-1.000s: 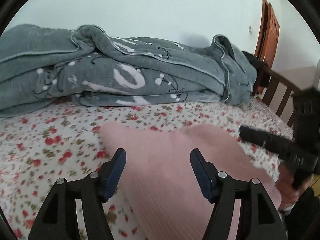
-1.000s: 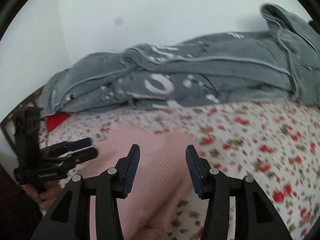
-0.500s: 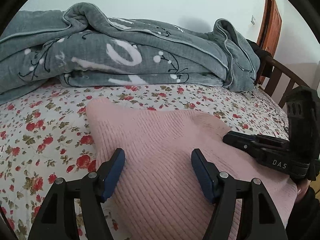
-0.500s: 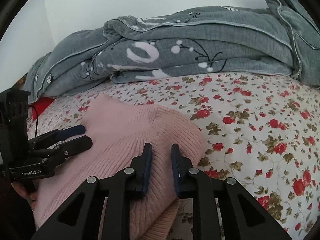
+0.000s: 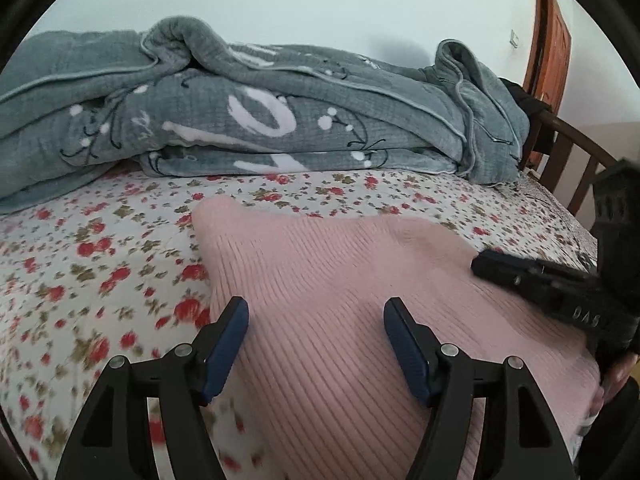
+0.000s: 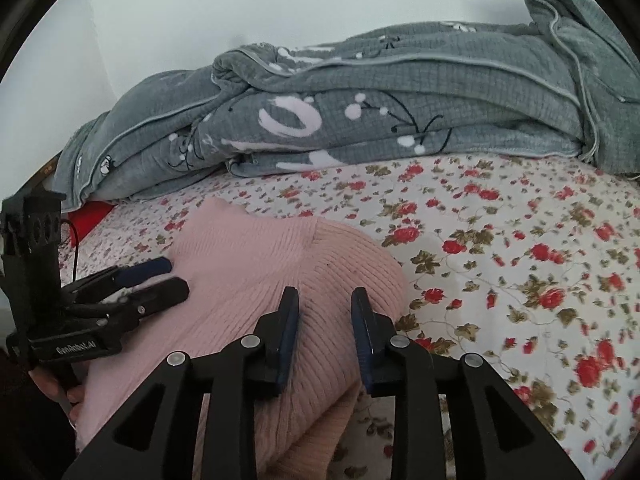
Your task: Fold small clothes
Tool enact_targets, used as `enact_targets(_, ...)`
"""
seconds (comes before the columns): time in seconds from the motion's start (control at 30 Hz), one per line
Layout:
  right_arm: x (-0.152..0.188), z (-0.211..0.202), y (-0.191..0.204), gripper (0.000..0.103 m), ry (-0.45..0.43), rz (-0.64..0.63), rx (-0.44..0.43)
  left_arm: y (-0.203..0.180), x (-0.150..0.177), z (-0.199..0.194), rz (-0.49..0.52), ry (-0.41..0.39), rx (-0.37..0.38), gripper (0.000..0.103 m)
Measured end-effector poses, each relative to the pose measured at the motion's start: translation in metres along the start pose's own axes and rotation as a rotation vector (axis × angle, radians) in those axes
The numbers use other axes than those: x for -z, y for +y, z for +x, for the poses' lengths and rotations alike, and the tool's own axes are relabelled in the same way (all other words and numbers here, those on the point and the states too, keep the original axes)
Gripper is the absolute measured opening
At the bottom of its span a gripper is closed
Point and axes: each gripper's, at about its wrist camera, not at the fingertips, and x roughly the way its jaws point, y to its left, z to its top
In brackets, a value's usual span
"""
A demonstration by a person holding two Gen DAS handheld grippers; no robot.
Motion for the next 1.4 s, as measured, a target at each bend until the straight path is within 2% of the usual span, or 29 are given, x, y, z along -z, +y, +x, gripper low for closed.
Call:
enact_targets(0.07,0.006,-0.021,0.011,0.036,-0.039,-0.036,-0.047,-0.010,0.009,-0.019,0.035,-0.028,0.020,0.070)
enact_targets(0.17,0.025,-0.043,0.028,0.041,-0.062,-0.111,-0.142,-0.024,0.023,-0.042,0.091,-0.038,0.059,0.070)
enact_targets(0.23,0.037,-0.044,0.037,0.042,-0.058,-0.171,-0.095,-0.030,0.035,-0.048,0.117,-0.035,0.050,0.072)
enact_targets(0.3,0.048,-0.034,0.038,0.038,-0.021,-0.214,0.008,-0.035,0.048,-0.045,0.158,-0.015,-0.007,0.075)
enact_targets(0.37,0.050,-0.031,0.029,0.033,-0.004,-0.174,0.013,-0.037,0.056,-0.040,0.172,0.014,-0.037,0.079)
enact_targets(0.47,0.051,-0.028,0.025,0.030,-0.003,-0.165,0.024,-0.028,0.059,-0.040,0.104,0.043,-0.008,0.080)
enact_targets(0.6,0.057,-0.027,0.033,0.030,-0.019,-0.205,0.078,-0.022,0.061,-0.037,0.076,0.036,0.013,0.083)
enact_targets(0.97,0.056,-0.028,0.026,0.033,-0.027,-0.164,0.019,-0.015,0.061,-0.034,0.038,0.035,0.041,0.086)
enact_targets(1.23,0.058,-0.032,0.027,0.034,-0.043,-0.172,0.038,-0.020,0.062,-0.038,0.054,0.015,-0.002,0.088)
enact_targets(1.3,0.059,-0.035,0.025,0.043,-0.052,-0.161,0.050,-0.021,0.063,-0.040,0.053,0.006,-0.018,0.088)
enact_targets(1.33,0.059,-0.036,0.023,0.051,-0.051,-0.145,0.058,-0.021,0.063,-0.041,0.053,0.002,-0.024,0.088)
enact_targets(1.4,0.059,-0.037,0.017,0.053,-0.038,-0.114,0.043,-0.024,0.065,-0.045,0.061,-0.012,-0.052,0.088)
